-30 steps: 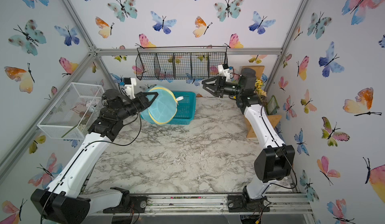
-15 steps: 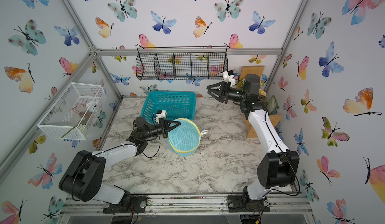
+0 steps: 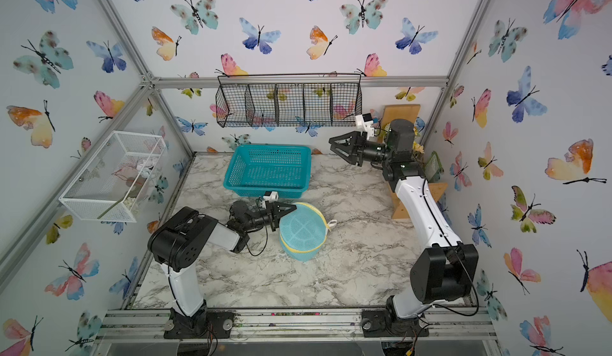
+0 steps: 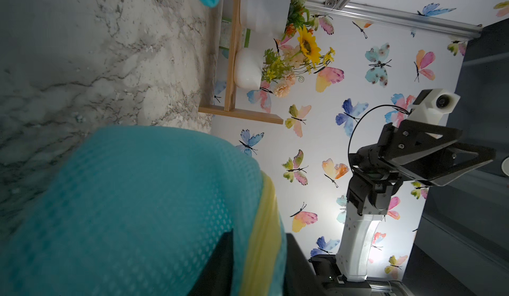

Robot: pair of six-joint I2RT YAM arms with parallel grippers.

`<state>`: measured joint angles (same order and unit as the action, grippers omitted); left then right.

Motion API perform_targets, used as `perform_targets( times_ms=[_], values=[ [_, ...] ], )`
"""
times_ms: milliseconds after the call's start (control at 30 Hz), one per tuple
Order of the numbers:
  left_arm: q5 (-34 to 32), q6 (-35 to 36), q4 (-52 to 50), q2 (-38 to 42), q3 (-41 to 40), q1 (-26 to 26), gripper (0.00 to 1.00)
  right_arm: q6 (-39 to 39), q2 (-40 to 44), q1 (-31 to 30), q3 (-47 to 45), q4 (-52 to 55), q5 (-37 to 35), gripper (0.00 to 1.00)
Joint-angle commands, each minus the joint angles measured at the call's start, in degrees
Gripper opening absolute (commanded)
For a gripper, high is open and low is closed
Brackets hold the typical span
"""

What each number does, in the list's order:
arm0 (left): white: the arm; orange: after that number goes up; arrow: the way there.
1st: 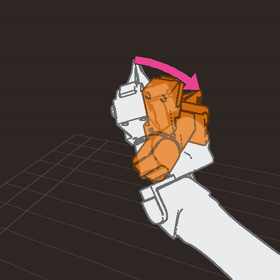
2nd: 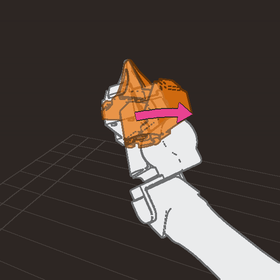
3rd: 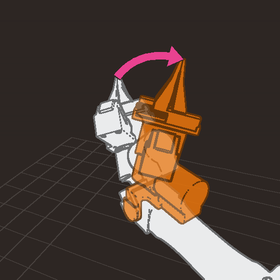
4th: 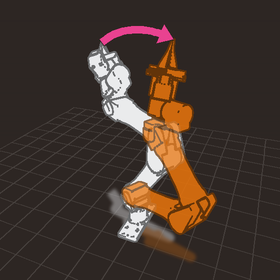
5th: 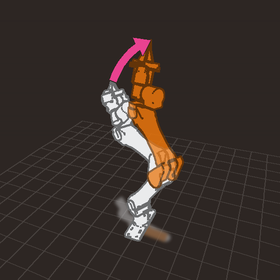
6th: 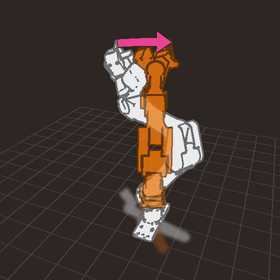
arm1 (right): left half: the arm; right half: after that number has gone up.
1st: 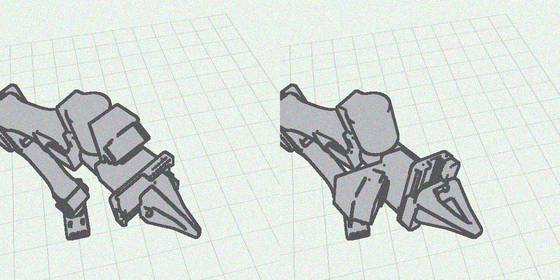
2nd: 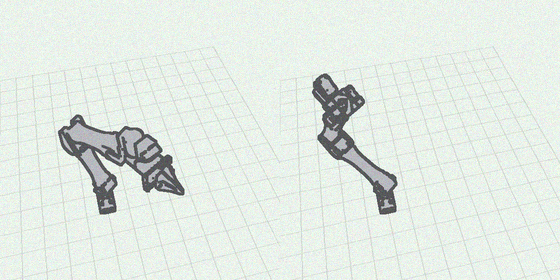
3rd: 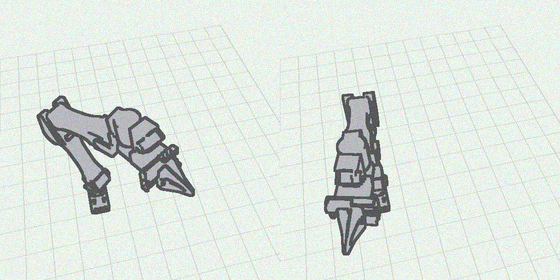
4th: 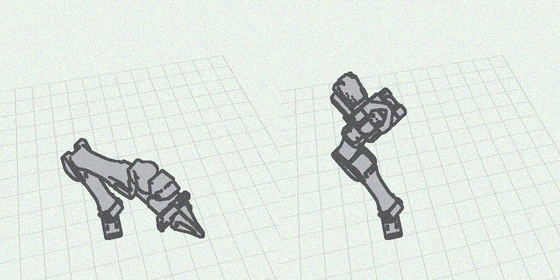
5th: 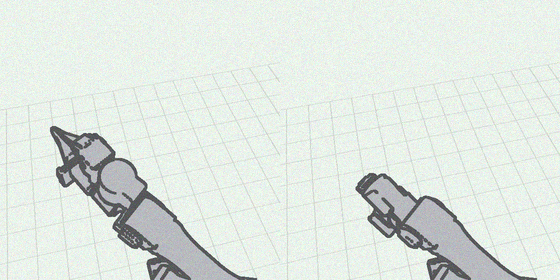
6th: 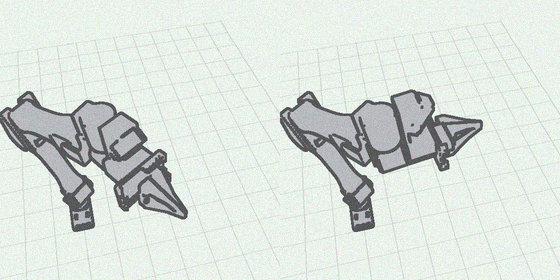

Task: Turn the laundry bag inside out
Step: Place the laundry bag at the center of the board, then reset both arms

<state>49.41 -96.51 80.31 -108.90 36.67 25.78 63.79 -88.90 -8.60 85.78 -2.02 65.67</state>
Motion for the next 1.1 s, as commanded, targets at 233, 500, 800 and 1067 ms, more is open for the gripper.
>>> perform_targets(
  times_ms=[233, 500, 800, 1067],
  values=[
    [5.3, 39.6, -61.0, 20.0, 16.6, -1.8, 0.99, -7.0, 1.0, 0.2, 2.9, 6.0, -4.1, 0.49],
    [-7.5, 67.3, -104.3, 24.8, 34.6, -7.9, 0.99, -22.3, -1.3, 0.9, 7.9, 20.9, -12.7, 0.51],
    [-32.9, 73.2, -107.6, 34.7, 39.9, -10.2, 0.99, -40.9, 0.3, 1.0, 12.1, 33.4, -35.2, 0.6],
    [-79.9, 88.6, -80.2, 52.9, 14.6, -10.3, 0.99, -55.6, 13.1, 1.0, -17.4, 11.6, -65.3, 0.7]
  ],
)
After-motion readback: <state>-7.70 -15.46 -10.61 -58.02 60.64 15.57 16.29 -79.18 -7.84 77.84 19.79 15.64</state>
